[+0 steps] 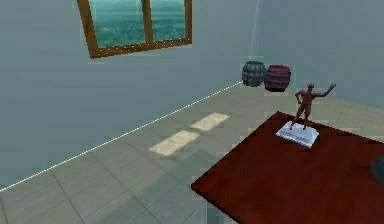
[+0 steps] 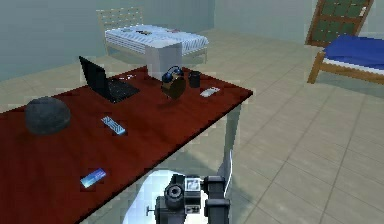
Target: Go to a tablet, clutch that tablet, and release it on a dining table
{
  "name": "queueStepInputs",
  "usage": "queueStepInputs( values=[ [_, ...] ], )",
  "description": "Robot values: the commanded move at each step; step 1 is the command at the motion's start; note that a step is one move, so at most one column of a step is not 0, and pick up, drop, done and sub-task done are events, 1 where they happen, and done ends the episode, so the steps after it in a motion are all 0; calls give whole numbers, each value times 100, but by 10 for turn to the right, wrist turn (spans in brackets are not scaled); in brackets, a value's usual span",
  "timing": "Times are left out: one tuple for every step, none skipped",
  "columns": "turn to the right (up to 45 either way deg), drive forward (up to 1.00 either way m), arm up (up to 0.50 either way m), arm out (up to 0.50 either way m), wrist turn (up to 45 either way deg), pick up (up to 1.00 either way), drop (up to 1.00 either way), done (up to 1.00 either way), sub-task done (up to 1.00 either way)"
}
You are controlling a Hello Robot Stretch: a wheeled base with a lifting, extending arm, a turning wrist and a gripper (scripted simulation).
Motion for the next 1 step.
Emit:
queueStepInputs(
  values=[
    [0,0,0,0,450,0,0,0,0]
  ],
)
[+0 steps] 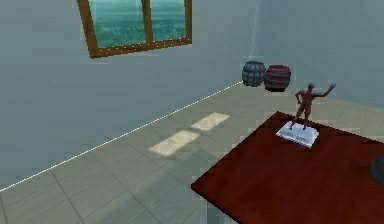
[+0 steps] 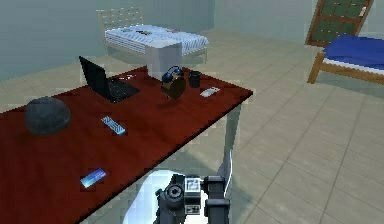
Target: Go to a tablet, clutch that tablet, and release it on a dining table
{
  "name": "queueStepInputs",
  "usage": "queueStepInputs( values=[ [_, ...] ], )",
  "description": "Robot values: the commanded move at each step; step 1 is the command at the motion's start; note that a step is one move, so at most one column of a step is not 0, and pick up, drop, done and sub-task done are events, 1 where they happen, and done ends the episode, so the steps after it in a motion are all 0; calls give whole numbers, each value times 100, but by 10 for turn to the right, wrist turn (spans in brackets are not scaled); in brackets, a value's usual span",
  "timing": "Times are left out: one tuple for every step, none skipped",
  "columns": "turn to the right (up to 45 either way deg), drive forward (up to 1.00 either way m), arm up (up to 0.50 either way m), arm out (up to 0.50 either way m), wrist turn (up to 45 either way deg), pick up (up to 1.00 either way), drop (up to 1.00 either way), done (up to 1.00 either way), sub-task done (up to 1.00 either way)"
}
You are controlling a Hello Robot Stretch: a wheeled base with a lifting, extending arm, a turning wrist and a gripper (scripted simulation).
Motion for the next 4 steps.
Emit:
queueStepInputs(
  values=[
    [0,0,0,0,450,0,0,0,0],
    [0,0,0,0,450,0,0,0,0],
    [0,0,0,0,420,0,0,0,0],
    [0,0,-30,0,0,0,0,0,0]
  ],
)
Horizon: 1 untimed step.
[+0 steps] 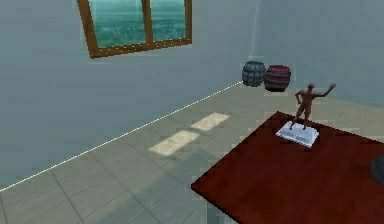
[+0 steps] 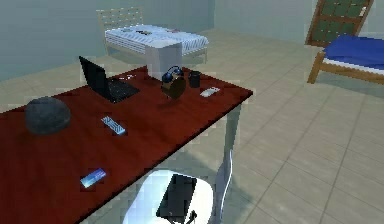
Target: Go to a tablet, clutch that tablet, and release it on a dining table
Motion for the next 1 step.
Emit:
queueStepInputs(
  values=[
    [0,0,0,0,0,100,0,0,0]
  ],
)
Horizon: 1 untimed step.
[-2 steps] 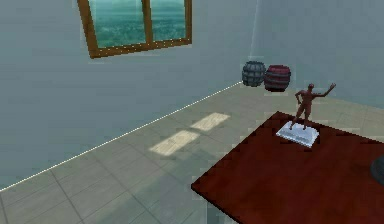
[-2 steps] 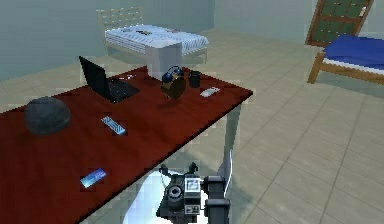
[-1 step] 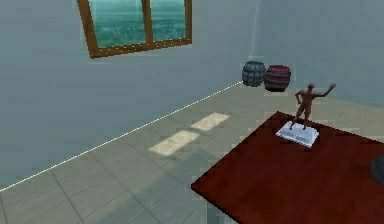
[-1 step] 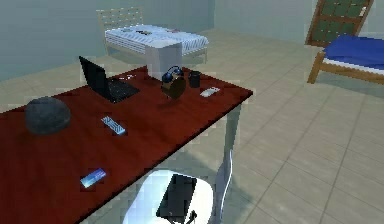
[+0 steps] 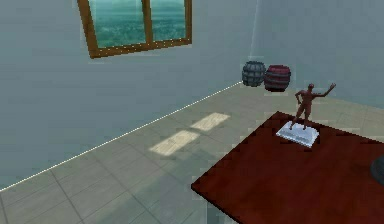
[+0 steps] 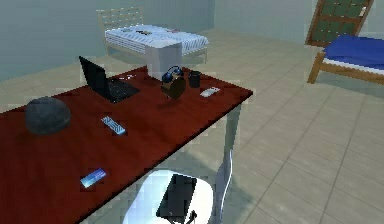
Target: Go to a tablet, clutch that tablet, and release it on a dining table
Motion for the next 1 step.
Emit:
queueStepInputs(
  values=[
    [0,0,10,0,0,0,0,0,0]
  ],
)
